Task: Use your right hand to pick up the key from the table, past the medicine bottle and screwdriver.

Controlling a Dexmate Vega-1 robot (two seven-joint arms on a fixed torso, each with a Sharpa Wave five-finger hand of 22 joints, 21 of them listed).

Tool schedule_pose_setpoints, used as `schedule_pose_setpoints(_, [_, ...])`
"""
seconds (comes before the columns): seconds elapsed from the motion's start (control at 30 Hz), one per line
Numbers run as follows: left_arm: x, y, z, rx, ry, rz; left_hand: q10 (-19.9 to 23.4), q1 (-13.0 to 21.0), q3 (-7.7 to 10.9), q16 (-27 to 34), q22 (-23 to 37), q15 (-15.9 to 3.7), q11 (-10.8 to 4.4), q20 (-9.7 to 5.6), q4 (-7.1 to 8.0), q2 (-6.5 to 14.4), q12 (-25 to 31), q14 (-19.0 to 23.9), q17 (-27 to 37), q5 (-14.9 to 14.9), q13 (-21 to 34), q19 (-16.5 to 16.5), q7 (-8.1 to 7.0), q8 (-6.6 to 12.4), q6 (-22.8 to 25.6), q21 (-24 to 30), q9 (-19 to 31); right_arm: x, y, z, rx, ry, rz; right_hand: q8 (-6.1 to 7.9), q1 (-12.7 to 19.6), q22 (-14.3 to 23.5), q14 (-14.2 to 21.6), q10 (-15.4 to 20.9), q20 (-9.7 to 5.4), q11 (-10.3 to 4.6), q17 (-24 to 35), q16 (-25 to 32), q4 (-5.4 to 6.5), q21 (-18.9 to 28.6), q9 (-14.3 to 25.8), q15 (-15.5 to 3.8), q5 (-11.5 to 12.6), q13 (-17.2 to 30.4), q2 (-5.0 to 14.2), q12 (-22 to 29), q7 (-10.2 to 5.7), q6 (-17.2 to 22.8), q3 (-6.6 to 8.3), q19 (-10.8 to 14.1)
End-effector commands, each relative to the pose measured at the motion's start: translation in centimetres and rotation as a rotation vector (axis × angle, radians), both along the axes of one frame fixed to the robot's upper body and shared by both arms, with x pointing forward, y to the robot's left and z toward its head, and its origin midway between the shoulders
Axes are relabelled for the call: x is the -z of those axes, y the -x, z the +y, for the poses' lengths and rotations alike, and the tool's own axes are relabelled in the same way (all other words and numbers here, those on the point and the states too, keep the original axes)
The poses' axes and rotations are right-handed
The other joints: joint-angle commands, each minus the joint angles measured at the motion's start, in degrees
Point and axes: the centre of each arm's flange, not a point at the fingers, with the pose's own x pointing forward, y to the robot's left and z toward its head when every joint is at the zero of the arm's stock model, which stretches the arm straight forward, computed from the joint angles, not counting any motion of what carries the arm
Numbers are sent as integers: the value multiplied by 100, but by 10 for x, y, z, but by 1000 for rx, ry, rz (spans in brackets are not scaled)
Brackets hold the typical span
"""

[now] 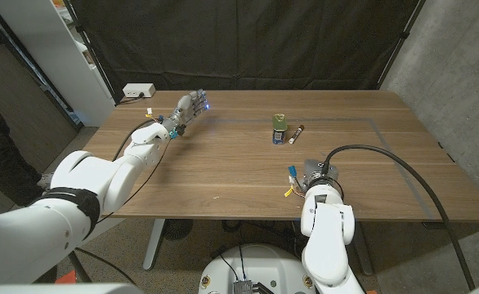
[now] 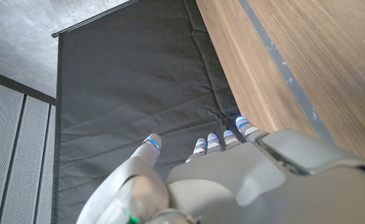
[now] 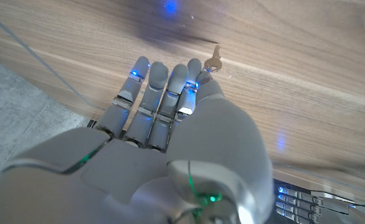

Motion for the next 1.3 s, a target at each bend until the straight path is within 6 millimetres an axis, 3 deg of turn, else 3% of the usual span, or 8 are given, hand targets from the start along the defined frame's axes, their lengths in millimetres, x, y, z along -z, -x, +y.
schedule_pose_setpoints(0.03, [0, 6, 0, 14, 16, -47, -64, -64, -29, 14, 28, 22, 23, -17, 3, -1, -13, -184, 10, 16, 12, -61, -1, 3, -57, -8, 20, -8, 3, -8, 1, 18, -71, 46, 117, 7, 67, 68, -16, -21, 45, -12, -17, 39, 9, -427, -33, -4, 34, 30, -102, 149, 74, -33])
schedule_pose_setpoints(1.3, [15, 33, 15, -27, 78, -99, -69, -81, -49, 20, 30, 25, 9, -15, 6, 21, -4, -187, 4, 28, 10, -63, -1, 14, -51, -17, 18, -34, 8, -28, -13, 69, -222, 86, 154, 4, 142, 114, -54, -39, 128, -12, 9, 190, -47, -462, -222, 99, -20, 117, -84, 231, 210, -109])
